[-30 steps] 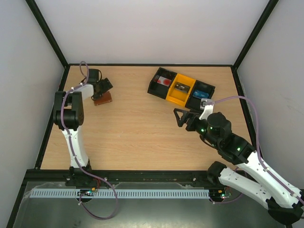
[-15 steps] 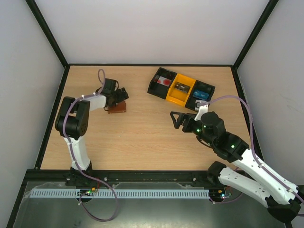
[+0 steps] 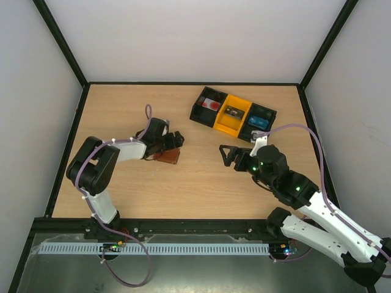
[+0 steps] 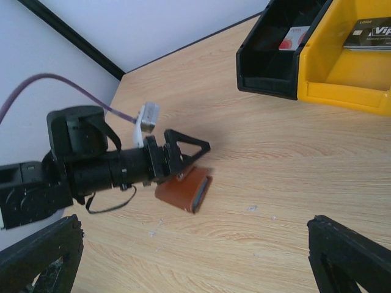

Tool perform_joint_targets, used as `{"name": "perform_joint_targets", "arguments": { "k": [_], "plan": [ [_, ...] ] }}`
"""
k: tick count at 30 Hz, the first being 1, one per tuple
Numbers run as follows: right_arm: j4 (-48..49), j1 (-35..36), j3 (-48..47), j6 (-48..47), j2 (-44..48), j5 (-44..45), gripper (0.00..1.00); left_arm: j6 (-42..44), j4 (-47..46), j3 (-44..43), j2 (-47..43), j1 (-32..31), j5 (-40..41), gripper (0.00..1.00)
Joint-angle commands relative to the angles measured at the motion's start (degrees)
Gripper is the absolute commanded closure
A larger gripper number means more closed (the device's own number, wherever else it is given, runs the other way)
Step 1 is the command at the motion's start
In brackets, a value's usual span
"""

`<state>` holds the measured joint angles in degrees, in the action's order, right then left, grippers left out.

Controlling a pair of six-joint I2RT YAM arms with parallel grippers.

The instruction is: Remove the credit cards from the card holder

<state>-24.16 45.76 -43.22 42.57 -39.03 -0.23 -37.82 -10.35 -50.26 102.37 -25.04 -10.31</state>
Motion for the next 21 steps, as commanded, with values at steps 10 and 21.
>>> {"name": "perform_joint_targets", "arguments": {
  "k": [10, 21],
  "plan": [
    [-2.14, -0.26, 2.11, 3.73, 2.5, 1.83, 0.02, -5.21, -1.06, 6.79, -4.0, -12.83, -8.69, 0.08],
    [0.82, -0.25, 3.5, 3.42, -0.6, -4.07, 0.02, -8.58, 4.65, 9.98, -18.36, -12.82, -2.71, 0.1]
  ]
}}
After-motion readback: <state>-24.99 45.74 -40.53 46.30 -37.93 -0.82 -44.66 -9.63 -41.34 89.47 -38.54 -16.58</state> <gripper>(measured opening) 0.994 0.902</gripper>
